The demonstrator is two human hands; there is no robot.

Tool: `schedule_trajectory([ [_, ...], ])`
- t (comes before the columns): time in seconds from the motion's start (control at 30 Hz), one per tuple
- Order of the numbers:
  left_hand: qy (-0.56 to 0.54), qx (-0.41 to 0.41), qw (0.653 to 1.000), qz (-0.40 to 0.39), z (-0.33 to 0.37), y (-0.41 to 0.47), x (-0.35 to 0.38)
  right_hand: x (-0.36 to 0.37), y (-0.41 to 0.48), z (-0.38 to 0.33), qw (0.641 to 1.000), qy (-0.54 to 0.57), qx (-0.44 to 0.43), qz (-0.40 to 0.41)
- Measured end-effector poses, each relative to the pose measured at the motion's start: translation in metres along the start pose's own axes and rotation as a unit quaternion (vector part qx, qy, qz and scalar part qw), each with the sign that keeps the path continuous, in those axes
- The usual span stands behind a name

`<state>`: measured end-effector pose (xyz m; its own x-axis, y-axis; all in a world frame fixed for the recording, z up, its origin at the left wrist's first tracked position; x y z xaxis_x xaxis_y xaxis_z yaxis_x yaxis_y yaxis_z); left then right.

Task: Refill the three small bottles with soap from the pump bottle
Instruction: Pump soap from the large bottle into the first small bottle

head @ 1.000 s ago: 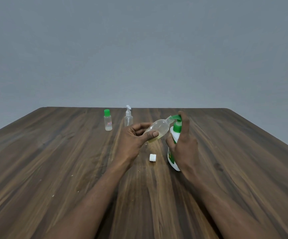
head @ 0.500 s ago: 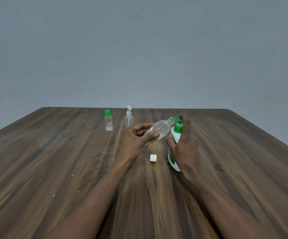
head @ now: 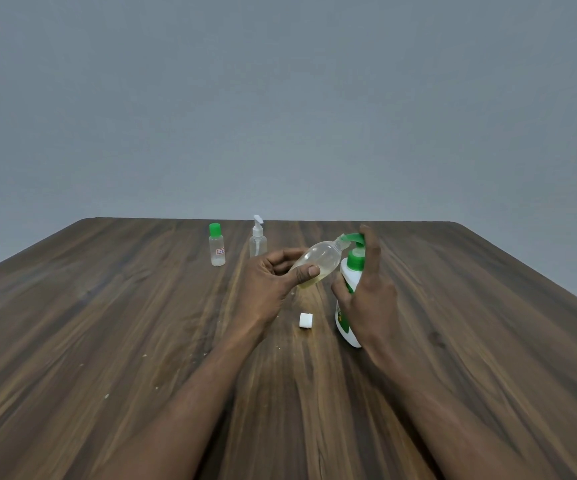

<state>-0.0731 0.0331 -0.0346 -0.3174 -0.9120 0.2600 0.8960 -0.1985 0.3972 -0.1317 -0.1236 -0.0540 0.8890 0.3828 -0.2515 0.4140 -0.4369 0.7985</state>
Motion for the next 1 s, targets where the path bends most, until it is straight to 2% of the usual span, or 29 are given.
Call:
schedule_trajectory([
  [0.57,0.014,0.003,1.0,0.005,-0.0033,-0.0003,-0.0036,-0.0008,0.0022,-0.0063,1.0,0.016,0.01,0.024],
  [1.0,0.002,0.005,1.0,0.002,-0.0004,0.0018,-0.0019,-0.0024,0.0023,-0.0071,1.0,0.002,0.019,0.003],
])
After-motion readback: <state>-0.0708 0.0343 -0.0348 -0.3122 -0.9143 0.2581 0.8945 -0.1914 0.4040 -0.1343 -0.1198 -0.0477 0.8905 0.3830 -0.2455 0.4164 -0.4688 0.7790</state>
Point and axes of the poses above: each hand's wrist, its own y-axis towards the middle knuckle, its own x-axis out of the palm, z = x × y, the point moved 1 cm from there along y, towards the middle knuckle, and after that the axes turned 10 degrees about z, right-handed, at the moved point
